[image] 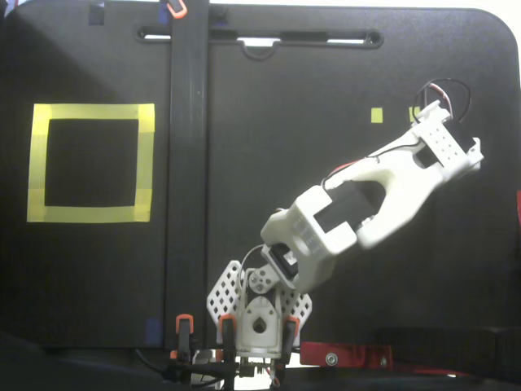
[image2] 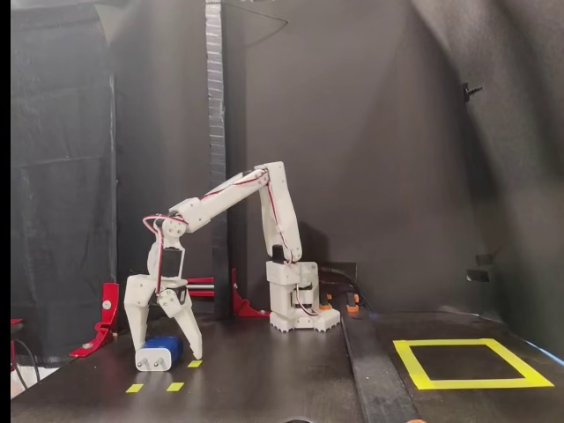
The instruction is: Grasp the block and place it in the designated area.
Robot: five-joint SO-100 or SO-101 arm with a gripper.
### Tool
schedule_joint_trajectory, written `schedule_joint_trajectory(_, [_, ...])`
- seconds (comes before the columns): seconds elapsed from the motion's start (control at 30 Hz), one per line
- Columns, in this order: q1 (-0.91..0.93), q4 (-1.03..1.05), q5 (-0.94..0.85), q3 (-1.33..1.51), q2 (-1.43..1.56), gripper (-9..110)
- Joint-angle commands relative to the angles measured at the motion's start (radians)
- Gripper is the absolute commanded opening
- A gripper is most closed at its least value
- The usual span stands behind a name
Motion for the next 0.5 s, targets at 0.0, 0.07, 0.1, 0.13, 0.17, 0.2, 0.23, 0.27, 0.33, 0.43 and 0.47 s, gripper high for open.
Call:
schedule_joint_trajectory(0.0, [0.006, -0.009, -0.011, -0.003, -0.002, 38])
schedule_joint_trajectory(0.07, [0.006, -0.012, -0.011, -0.003, -0.006, 38])
schedule_joint_trajectory(0.1, [0.006, -0.014, -0.011, -0.003, -0.008, 38])
schedule_joint_trajectory(0.13, [0.005, -0.014, -0.011, -0.003, -0.008, 38])
schedule_joint_trajectory(0.17, [0.005, -0.014, -0.011, -0.003, -0.008, 38])
schedule_joint_trajectory(0.2, [0.003, -0.014, -0.011, -0.003, -0.008, 38])
schedule_joint_trajectory(0.23, [0.002, -0.014, -0.011, -0.003, -0.009, 38])
schedule_joint_trajectory(0.27, [0.000, -0.014, -0.011, -0.003, -0.009, 38])
schedule_joint_trajectory(0.33, [-0.002, -0.014, -0.012, -0.003, -0.009, 38])
schedule_joint_trajectory(0.43, [-0.003, -0.014, -0.020, -0.003, -0.011, 33])
schedule_joint_trajectory(0.47, [-0.003, -0.014, -0.020, -0.003, -0.011, 29])
